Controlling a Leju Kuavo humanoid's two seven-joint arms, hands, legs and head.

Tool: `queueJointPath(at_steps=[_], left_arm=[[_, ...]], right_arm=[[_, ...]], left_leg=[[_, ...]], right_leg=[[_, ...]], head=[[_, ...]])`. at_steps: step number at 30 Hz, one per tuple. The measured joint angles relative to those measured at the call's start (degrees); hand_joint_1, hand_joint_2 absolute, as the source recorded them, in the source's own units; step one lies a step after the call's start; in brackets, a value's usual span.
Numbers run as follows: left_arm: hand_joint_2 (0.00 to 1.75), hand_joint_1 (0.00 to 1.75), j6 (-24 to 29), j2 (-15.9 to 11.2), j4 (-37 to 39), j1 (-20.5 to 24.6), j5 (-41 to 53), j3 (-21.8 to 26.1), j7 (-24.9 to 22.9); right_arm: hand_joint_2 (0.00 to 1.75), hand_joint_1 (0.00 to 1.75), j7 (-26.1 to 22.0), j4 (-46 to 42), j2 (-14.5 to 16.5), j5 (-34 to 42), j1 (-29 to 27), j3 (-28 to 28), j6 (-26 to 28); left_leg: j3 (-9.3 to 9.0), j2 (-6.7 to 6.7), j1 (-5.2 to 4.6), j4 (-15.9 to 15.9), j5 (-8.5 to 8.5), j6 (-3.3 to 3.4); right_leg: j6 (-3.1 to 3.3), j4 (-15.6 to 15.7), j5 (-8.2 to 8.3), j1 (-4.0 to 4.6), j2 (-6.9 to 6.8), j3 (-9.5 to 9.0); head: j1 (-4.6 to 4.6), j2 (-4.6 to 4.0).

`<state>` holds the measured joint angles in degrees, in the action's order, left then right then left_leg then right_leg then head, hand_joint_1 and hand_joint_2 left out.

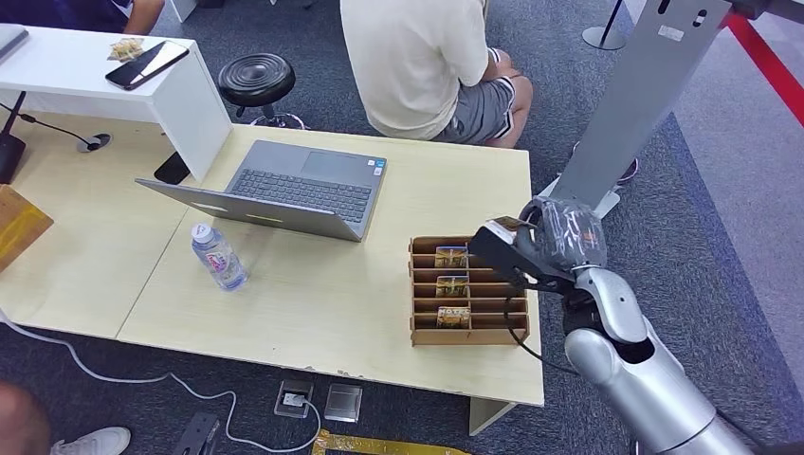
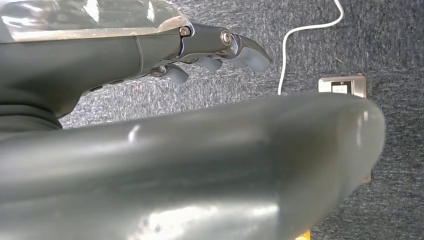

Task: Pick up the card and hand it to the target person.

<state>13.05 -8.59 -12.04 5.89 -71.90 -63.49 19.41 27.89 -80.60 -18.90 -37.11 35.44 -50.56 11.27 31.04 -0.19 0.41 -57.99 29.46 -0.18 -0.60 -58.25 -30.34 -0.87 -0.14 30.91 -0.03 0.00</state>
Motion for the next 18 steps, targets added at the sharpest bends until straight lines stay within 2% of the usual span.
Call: queueJointPath(at_steps=[13,16,18], left_arm=[[0.00,0.00,0.0,0.0,0.0,0.0,-0.6,0.0,-0.4],[0.00,0.00,0.0,0.0,0.0,0.0,-0.3,0.0,-0.3],[0.00,0.00,0.0,0.0,0.0,0.0,-0.1,0.0,-0.2]], right_arm=[[1.75,1.43,2.8,-9.2,-1.9,-1.7,1.4,2.2,-2.3],[1.75,1.43,1.2,-9.5,-1.4,-3.6,1.6,2.0,-2.6],[1.75,1.43,-1.2,-8.8,-0.7,-5.3,1.6,1.8,-0.4]], left_leg=[[0.02,0.00,0.00,0.0,0.00,0.00],[0.03,0.00,0.00,0.0,0.00,0.00],[0.04,0.00,0.00,0.0,0.00,0.00]], right_leg=[[0.00,0.0,0.00,0.00,0.00,-0.01],[-0.01,0.0,0.00,0.00,0.00,-0.01],[-0.01,0.0,0.00,0.00,0.00,-0.01]], head=[[-0.03,0.00],[-0.01,0.00],[0.00,0.00]])
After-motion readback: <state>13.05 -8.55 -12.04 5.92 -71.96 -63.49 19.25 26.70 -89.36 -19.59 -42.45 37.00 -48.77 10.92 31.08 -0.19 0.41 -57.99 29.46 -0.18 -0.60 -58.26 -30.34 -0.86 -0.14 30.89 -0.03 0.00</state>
